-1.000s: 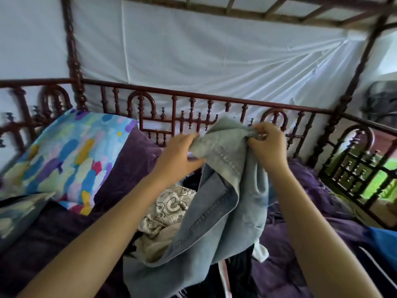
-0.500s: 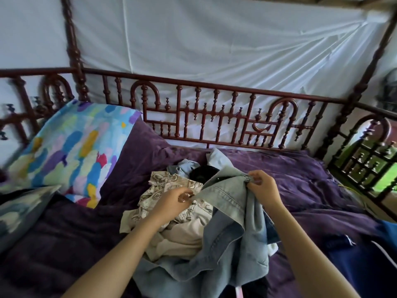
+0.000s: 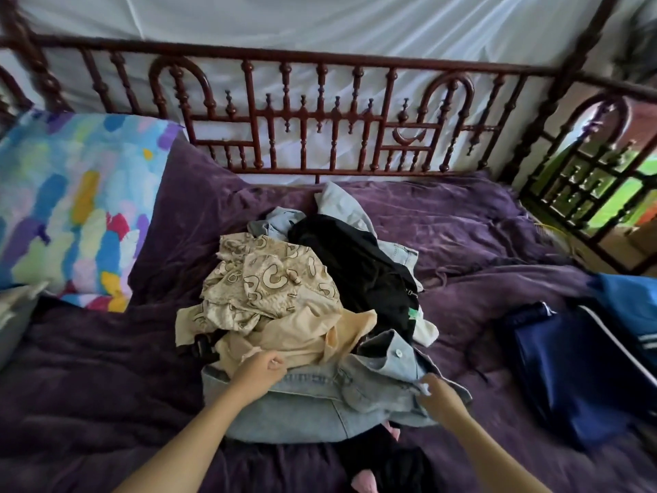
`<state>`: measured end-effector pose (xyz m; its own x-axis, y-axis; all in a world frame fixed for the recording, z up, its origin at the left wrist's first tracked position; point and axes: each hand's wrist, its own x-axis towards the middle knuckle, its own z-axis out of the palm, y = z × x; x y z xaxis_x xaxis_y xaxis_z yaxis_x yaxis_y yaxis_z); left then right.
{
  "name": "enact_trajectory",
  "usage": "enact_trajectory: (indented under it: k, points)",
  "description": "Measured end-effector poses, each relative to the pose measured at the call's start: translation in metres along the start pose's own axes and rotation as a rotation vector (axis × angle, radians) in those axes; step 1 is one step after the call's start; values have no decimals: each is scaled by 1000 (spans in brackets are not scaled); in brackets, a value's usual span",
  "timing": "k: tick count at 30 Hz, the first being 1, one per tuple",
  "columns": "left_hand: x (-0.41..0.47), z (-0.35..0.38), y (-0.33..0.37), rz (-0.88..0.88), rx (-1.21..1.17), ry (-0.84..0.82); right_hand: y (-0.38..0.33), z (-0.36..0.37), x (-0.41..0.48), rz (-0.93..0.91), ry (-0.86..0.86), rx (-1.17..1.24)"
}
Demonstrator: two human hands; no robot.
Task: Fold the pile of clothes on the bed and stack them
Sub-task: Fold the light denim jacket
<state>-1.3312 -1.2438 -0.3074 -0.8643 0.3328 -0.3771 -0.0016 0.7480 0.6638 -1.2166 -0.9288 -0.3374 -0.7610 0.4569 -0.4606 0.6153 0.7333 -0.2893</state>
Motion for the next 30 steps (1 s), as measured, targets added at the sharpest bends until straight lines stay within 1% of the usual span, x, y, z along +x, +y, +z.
enact_trajectory:
  k: [2,4,5,7,10,11,13,14,15,16,17,19,21,22,23,24,25,27,28,30]
  points:
    - [3,11,1,-31,38,-51,-6,6,-2,-39,116,-27]
    - [6,22,2,-59,81,-89,-18,6,1,-67,156,-47]
    - [7,27,2,-65,106,-105,-24,6,4,-85,149,-55]
    - [12,38,1,-69,164,-142,-31,10,11,-148,93,-135]
    - [16,50,0,-5,286,-178,-32,25,20,-276,-7,-396]
    - [18,53,-1,28,351,-181,-29,29,21,-295,-45,-459]
    - [23,58,-3,67,525,-206,-18,37,14,-294,-107,-492]
    - [25,60,-3,76,611,-227,-9,43,9,-337,-68,-489]
    - [28,63,-4,79,677,-252,4,45,3,-374,-77,-497]
    - [31,67,-4,87,725,-269,18,47,-4,-398,-162,-549]
    - [34,72,-5,94,765,-294,39,52,-7,-445,-195,-611]
    - [37,83,-7,100,826,-345,86,57,-20,-467,-209,-695]
    - [38,95,-8,98,872,-395,116,48,-38,-454,-238,-701]
    - [37,102,-8,99,879,-413,123,43,-46,-412,-268,-686]
    - [34,109,-8,111,869,-445,123,37,-53,-337,-331,-689]
    - [31,115,-8,134,857,-474,119,29,-60,-302,-439,-724]
    - [25,119,-7,134,831,-515,119,25,-59,-294,-458,-661]
    - [13,125,-9,124,768,-608,110,21,-51,-186,-411,-524]
    - [7,128,-13,104,729,-662,103,21,-43,-142,-355,-439]
    - [-4,132,-21,68,668,-741,81,21,-30,-149,-186,-359]
